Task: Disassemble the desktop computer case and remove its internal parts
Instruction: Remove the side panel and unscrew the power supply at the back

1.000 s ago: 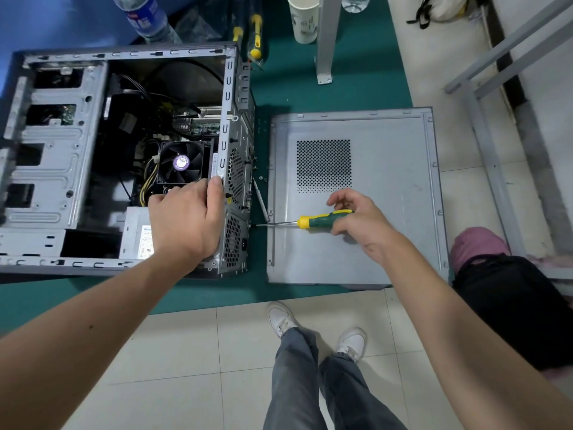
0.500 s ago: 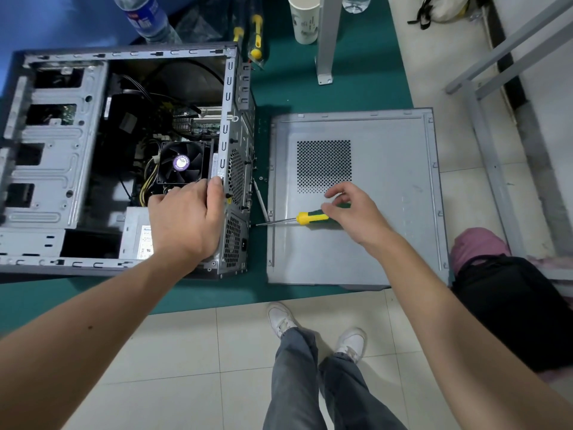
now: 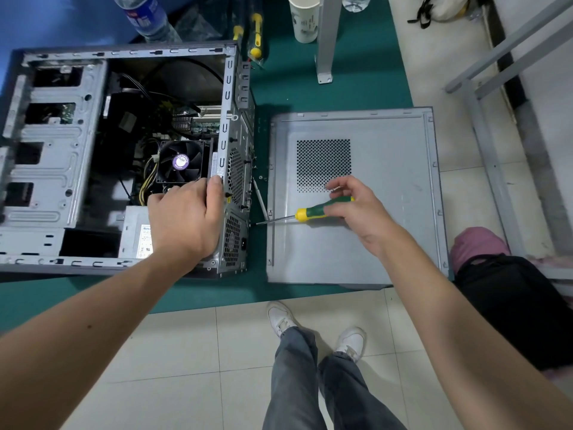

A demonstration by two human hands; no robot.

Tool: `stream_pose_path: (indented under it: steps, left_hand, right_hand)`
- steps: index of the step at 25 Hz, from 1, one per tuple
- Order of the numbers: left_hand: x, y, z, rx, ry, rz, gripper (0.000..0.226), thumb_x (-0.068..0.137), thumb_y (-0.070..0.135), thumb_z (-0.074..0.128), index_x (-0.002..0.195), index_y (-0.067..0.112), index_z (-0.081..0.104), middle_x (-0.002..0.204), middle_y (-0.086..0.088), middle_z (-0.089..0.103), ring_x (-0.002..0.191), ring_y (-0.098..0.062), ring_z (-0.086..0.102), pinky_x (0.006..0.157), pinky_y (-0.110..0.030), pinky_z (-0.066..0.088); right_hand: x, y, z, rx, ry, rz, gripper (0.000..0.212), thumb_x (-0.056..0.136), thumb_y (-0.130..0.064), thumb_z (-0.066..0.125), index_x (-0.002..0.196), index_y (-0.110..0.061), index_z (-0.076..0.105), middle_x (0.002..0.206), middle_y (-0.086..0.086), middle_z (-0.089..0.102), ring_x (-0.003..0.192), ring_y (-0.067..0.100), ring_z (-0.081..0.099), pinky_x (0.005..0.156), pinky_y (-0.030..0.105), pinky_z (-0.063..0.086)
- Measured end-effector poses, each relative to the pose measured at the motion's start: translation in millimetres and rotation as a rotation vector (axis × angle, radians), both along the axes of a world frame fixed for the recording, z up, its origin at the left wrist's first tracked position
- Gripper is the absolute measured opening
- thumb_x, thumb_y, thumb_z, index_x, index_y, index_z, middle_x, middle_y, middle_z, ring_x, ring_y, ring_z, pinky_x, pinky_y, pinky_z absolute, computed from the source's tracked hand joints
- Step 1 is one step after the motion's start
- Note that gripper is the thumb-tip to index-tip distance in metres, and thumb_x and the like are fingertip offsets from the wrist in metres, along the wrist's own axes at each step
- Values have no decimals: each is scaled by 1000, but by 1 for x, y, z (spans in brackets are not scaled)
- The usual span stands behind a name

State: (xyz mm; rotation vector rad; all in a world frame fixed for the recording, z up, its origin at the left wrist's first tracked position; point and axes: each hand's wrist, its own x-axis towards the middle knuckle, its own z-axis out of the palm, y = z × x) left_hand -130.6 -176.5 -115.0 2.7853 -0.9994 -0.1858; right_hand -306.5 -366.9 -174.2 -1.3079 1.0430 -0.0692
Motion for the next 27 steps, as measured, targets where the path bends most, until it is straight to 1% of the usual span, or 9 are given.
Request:
stream_pose_path:
  steps: [4, 6, 10, 13, 16, 18, 22, 25, 27]
  left_hand:
    - [0, -1, 0, 2, -3, -1, 50, 100, 45, 11, 59, 27, 33, 57, 8, 45, 63, -23, 47, 79, -42, 32]
    - [0, 0, 0, 0, -1, -2, 50, 100, 45, 12, 59, 27, 33, 57, 8, 45, 63, -23, 47, 79, -42, 31]
    - [0, 0, 0, 2, 1, 0, 51, 100, 46, 11, 59, 26, 34, 57, 7, 45, 62, -23, 47, 80, -43, 32]
    - [0, 1, 1, -4, 0, 0, 51, 100, 45, 12, 58, 26, 34, 56, 7, 44, 61, -23, 46, 79, -43, 32]
    - [0, 1, 1, -3, 1, -5, 51, 100, 45, 11, 59, 27, 34, 56, 7, 45, 61, -23, 46, 79, -43, 33]
    - [0, 1, 1, 2, 3, -6, 51, 100, 45, 11, 59, 27, 34, 56, 7, 45, 61, -22, 46, 79, -43, 33]
    - [0, 0, 1, 13, -1, -5, 51, 100, 46, 10, 60, 26, 35, 57, 7, 47, 62, -22, 47, 78, -41, 30]
    - [0, 0, 1, 12, 0, -3, 52, 100, 46, 10, 60, 26, 36, 57, 6, 47, 62, -22, 47, 77, -40, 30]
    - [0, 0, 1, 10, 1, -2, 51, 100, 46, 11, 59, 26, 36, 58, 6, 47, 62, -23, 47, 78, -41, 30]
  right_hand:
    - [2, 0, 6, 49, 149, 47, 12, 92, -32, 63, 91, -19, 61, 94, 2, 58, 76, 14, 60, 62, 26, 49]
    - [0, 2, 4, -175, 420, 286, 44, 98, -53, 41, 88, -13, 57, 81, 2, 57, 71, 20, 57, 56, 28, 40]
    - [-3, 4, -1, -162, 199, 143, 12, 95, -24, 55, 91, -19, 65, 86, -3, 55, 75, 14, 51, 59, 24, 38]
    - [-10, 0, 1, 70, -51, 37, 31, 83, -2, 67, 97, -29, 64, 104, -1, 56, 84, 10, 56, 66, 15, 45]
    - [-5, -1, 9, 4, 181, 166, 15, 92, -40, 62, 97, -26, 59, 98, -1, 59, 77, 12, 60, 60, 22, 45]
    - [-3, -2, 8, -164, 400, 334, 42, 97, -56, 40, 98, -18, 56, 87, 0, 57, 72, 16, 55, 59, 29, 39]
    - [-5, -3, 6, -48, 127, 136, 8, 95, -22, 57, 99, -21, 63, 95, -2, 54, 70, 10, 49, 58, 24, 37]
    - [-10, -7, 7, 218, -143, 60, 39, 82, 7, 62, 100, -28, 64, 108, 0, 53, 84, 8, 57, 66, 18, 48]
    - [-9, -7, 8, 211, -59, 81, 21, 88, -13, 67, 99, -30, 63, 107, 0, 56, 85, 10, 61, 70, 22, 51]
